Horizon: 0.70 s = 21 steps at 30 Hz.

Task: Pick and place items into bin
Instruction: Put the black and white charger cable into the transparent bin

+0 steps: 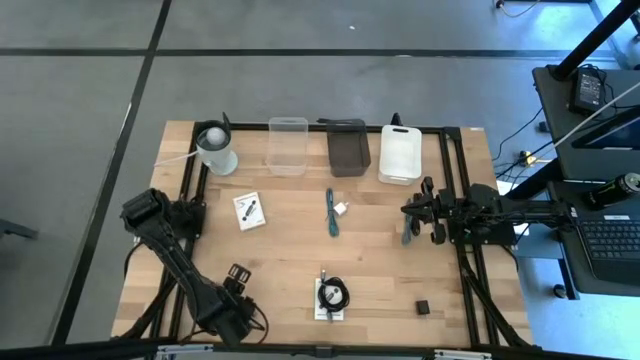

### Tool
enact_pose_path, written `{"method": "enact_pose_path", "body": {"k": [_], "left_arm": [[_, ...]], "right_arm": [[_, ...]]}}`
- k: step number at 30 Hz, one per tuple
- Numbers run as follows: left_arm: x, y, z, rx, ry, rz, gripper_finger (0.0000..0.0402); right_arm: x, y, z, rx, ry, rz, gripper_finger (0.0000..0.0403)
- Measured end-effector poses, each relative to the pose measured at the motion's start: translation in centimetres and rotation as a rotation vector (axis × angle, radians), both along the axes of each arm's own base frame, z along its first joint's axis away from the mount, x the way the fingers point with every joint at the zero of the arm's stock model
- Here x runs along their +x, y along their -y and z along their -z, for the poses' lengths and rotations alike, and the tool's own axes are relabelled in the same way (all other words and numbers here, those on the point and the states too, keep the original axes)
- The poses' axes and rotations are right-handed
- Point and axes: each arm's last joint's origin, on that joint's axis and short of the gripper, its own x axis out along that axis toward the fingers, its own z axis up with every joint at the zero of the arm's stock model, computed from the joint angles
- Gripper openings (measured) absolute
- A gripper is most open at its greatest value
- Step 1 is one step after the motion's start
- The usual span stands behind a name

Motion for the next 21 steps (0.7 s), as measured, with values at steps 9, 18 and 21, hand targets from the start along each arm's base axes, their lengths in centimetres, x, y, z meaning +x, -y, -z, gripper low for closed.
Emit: {"method": "enact_pose_path", "body": {"k": [9,18,21], "left_arm": [[-0.2,-0.2,1.9,-0.038,0.027,-0.042,0.0139],[-0.7,-0.9,3.8,-0.064,0.042,-0.122,0.0138],[-0.7,-1.2,4.0,-0.055,0.043,-0.121,0.0131]], "right_arm": [[0.0,0.0,0.0,0.000,0.000,0.000,0.0023],[0.0,0.0,0.0,0.000,0.000,0.000,0.0023],[0.0,0.0,0.0,0.000,-0.001,0.000,0.0023]]}}
